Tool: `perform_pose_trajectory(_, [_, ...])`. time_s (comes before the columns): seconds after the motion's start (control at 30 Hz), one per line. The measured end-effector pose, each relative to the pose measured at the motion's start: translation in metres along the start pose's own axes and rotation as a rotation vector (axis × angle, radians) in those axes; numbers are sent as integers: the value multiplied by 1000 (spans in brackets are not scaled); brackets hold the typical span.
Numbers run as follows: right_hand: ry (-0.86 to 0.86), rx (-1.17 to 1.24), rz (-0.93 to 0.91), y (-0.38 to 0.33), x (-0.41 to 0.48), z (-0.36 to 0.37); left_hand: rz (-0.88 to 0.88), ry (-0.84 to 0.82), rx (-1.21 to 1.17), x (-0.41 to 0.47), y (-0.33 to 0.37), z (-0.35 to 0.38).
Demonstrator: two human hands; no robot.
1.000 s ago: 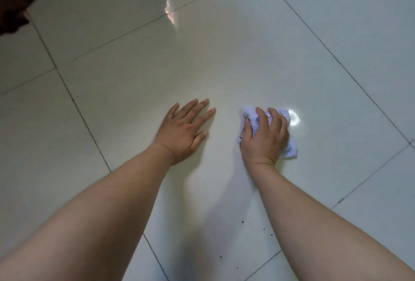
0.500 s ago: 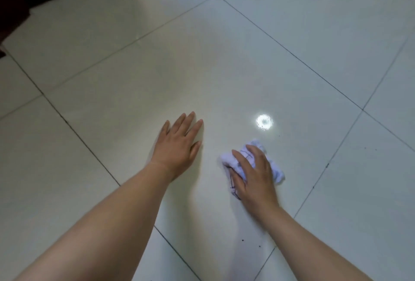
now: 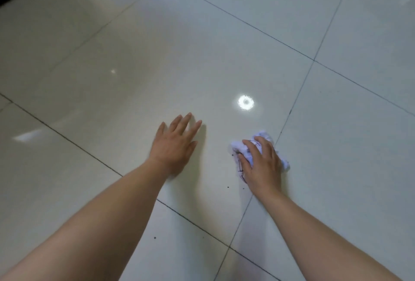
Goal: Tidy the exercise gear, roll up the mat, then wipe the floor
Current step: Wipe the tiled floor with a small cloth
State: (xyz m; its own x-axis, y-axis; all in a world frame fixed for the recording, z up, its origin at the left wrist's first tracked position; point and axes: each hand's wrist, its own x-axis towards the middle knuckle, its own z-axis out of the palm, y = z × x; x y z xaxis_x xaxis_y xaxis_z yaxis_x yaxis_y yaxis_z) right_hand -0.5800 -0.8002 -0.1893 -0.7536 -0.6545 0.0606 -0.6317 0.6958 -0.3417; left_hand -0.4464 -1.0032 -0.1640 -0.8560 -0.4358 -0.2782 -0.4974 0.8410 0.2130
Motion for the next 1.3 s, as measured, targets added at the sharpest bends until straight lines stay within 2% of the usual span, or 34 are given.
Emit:
perform_pose_trajectory(0.07, [68, -22, 143, 31, -11, -11, 85, -23, -1, 2, 23, 2])
perform_pose_trajectory(0.17, [102, -1, 456, 68, -20, -29, 154, -61, -19, 2, 61, 10])
perform_pose_trajectory(0.23, [114, 9, 566, 76, -25, -36, 162, -79, -8, 3, 82, 17])
perform_pose_trajectory(0.3, [133, 34, 526, 71, -29, -36, 157, -99, 9, 2, 100, 23])
perform_pose_trajectory(0.47, [124, 14, 259, 47, -53, -23, 112, -128, 57, -4, 123, 33])
perform_pose_trajectory(0.6, [26, -4, -2, 81, -77, -32, 128, -112, 143, -2, 123, 32])
perform_pose_trajectory(0.63, [16, -19, -16, 94, -84, -37, 129, -104, 149, -2, 126, 32])
perform_pose_trajectory(0.87, [181, -14, 458, 173, -144, -75, 346, -113, 92, -2, 195, 39])
perform_pose_trajectory(1.0, [268, 36, 610, 176, -147, -74, 306, -173, 113, -16, 234, 53])
perform_pose_trajectory(1.13, [262, 66, 671, 171, -135, -66, 275, -181, 125, -16, 235, 54])
perform_pose_trajectory(1.2, [259, 56, 639, 172, -129, -64, 248, -168, 130, -13, 227, 50])
perform_pose_trajectory(1.3, [239, 56, 567, 173, -113, -61, 105, -149, 115, -6, 211, 43])
